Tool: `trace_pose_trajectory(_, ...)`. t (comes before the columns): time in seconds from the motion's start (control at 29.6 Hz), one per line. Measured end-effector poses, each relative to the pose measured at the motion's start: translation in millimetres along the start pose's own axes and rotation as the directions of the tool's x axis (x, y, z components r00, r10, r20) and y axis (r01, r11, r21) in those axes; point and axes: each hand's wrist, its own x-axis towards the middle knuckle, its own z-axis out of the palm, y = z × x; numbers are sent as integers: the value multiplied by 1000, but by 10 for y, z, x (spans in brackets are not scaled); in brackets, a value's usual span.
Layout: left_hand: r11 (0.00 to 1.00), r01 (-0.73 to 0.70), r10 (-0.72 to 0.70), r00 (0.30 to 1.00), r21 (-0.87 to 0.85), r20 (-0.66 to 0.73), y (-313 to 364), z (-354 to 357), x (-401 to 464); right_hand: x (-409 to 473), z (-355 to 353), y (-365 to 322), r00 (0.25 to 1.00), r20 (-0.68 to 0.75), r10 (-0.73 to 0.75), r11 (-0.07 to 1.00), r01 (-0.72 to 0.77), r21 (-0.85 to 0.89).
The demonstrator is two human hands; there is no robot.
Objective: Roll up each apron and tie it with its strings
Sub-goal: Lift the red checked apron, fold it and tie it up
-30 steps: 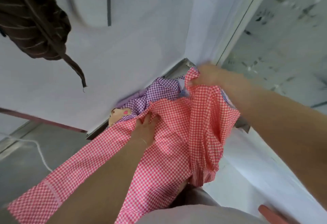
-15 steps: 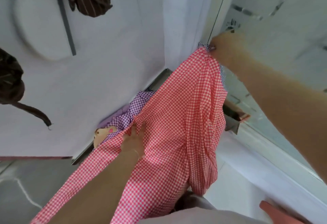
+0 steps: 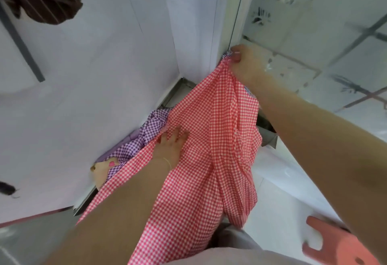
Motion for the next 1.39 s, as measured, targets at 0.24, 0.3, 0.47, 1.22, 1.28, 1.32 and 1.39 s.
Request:
trace_pose_trajectory(0.24,997,69,-70,996,16,58,80,-52,147,-1144,444,521,987,-22,156,986,-154,61)
trace_pose_trajectory(0.3,998,68,-69,996,18,58,62,-43,160,-1530,610,606,965,103,241,969,-233,-84)
trace_pose_trajectory(0.47,998,62,-63,992,15,110,60,-85,146,-2088,898,909,896,276,348,880,-211,-426)
trace_pose_trajectory(1.22,51,243,88,965,-969,247,267,346,-1350,-1951,1156,-297,685,728,26,160,-722,673)
trace_pose_trajectory(1.28,-145,248,-87,961,-958,262,370,448,-1365,-1963,1222,-318,694,720,19,178,-711,681)
trace_pose_trajectory(1.32,-265,270,-138,940,-926,313,374,439,-1356,-1970,1239,-302,726,685,53,221,-678,701)
trace_pose_trajectory(1.39,-403,282,-186,906,-871,379,265,332,-1349,-1971,1243,-203,850,491,193,446,-521,728)
